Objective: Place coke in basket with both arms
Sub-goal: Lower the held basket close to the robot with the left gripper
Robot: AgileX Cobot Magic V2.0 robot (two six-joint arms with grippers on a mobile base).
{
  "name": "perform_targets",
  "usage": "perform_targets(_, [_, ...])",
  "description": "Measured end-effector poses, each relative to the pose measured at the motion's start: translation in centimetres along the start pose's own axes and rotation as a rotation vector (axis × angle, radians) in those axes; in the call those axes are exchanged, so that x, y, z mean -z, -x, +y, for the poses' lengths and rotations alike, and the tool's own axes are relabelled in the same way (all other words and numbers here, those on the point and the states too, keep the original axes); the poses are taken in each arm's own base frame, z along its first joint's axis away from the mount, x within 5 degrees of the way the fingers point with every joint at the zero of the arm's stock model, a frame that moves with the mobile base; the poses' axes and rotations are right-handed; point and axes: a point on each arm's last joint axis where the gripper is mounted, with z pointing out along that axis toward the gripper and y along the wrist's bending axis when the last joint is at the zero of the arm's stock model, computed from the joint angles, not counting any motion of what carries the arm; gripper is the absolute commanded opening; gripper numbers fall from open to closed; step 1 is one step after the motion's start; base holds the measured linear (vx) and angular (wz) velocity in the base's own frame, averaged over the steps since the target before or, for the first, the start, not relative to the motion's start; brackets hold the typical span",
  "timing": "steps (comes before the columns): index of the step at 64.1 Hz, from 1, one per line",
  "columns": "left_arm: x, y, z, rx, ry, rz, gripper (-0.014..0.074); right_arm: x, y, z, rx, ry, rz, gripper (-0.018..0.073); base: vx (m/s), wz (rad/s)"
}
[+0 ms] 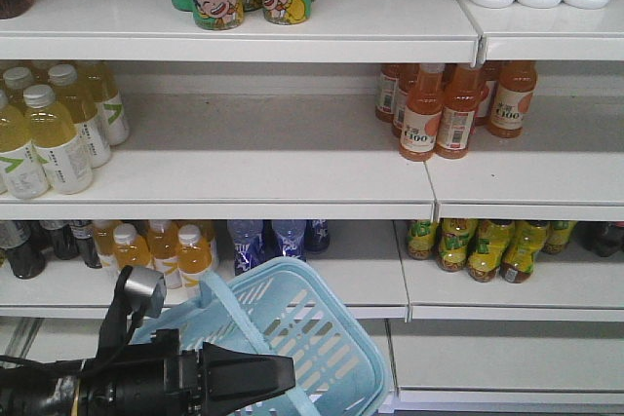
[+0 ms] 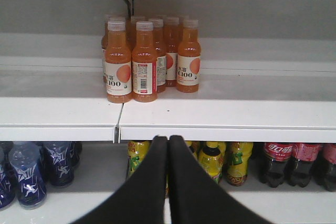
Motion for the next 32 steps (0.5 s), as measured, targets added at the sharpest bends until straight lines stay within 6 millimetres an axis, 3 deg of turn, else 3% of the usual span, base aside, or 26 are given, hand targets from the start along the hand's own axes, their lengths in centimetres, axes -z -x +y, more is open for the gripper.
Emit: perform_targets(32, [0.00, 0.01, 0.01, 0.000, 0.001, -0.001, -0.0007, 0.00, 0.00, 0.00, 0.000, 0.000, 0.000, -0.0010, 0.00, 0.00])
